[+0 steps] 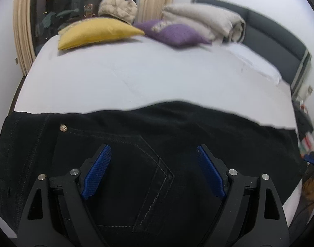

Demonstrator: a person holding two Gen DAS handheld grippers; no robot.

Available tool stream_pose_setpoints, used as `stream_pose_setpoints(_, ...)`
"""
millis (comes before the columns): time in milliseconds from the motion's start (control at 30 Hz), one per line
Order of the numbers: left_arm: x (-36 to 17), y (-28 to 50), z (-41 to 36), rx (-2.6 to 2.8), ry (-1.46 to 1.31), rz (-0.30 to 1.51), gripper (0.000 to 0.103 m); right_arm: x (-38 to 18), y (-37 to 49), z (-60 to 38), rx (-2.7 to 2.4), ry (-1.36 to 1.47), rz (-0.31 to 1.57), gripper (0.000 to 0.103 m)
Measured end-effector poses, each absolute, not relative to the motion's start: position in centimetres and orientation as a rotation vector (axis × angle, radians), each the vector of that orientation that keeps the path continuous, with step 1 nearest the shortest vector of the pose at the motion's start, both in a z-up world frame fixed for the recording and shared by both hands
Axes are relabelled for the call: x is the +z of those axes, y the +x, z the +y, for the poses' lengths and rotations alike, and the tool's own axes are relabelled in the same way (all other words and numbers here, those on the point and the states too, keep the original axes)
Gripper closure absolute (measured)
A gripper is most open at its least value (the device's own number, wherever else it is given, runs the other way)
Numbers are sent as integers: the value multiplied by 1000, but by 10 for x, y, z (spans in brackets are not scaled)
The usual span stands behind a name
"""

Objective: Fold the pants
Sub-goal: 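Fold the leg end with the right tool toward the left tool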

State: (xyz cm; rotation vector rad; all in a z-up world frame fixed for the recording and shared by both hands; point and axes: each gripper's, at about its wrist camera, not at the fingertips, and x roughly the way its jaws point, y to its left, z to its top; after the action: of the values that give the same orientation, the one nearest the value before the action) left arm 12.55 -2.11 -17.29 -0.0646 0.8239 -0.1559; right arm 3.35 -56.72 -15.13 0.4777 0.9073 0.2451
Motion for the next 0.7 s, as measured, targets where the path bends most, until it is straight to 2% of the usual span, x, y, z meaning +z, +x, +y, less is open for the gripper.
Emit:
stream_pose_setpoints(33,-179,127,-22,-155,-58,860,18,-167,41,-568,227,479,962,32)
stream_pose_setpoints(67,-186,127,-18,-150,-57,891,18,-184,46,-579,182,526,1013,39)
stream_pose_setpoints(100,-192,126,-14,-139,-53,902,18,-193,45,-593,175,608,997,52)
stream_pose_setpoints(167,-193,119,-1,-143,-66,898,17,-193,28,-625,85,688,958,55)
stream_pose_setpoints(233,-189,110,8,-156,-68,888,17,-181,17,-649,-100,609,951,59)
stream_pose_setpoints(267,-186,106,10,-93,-20,884,18,-175,10,-658,-212,572,961,45)
stream_pose_setpoints(300,-182,103,14,-76,-14,878,18,-165,3,-664,-330,546,954,43)
stream_pose_setpoints(400,-157,95,10,-126,-79,810,18,-134,8,-651,-197,605,832,42)
stream_pose_setpoints(467,-142,102,-13,-189,-73,777,18,-120,27,-618,-80,576,796,34)
stream_pose_setpoints(567,-136,127,-56,-290,-66,783,18,-109,80,-574,131,554,796,33)
stream_pose_setpoints(633,-149,148,-85,-356,-24,839,18,-126,129,-532,283,585,813,29)
stream_pose_setpoints(700,-176,169,-98,-331,10,948,18,-157,164,-509,293,590,914,29)
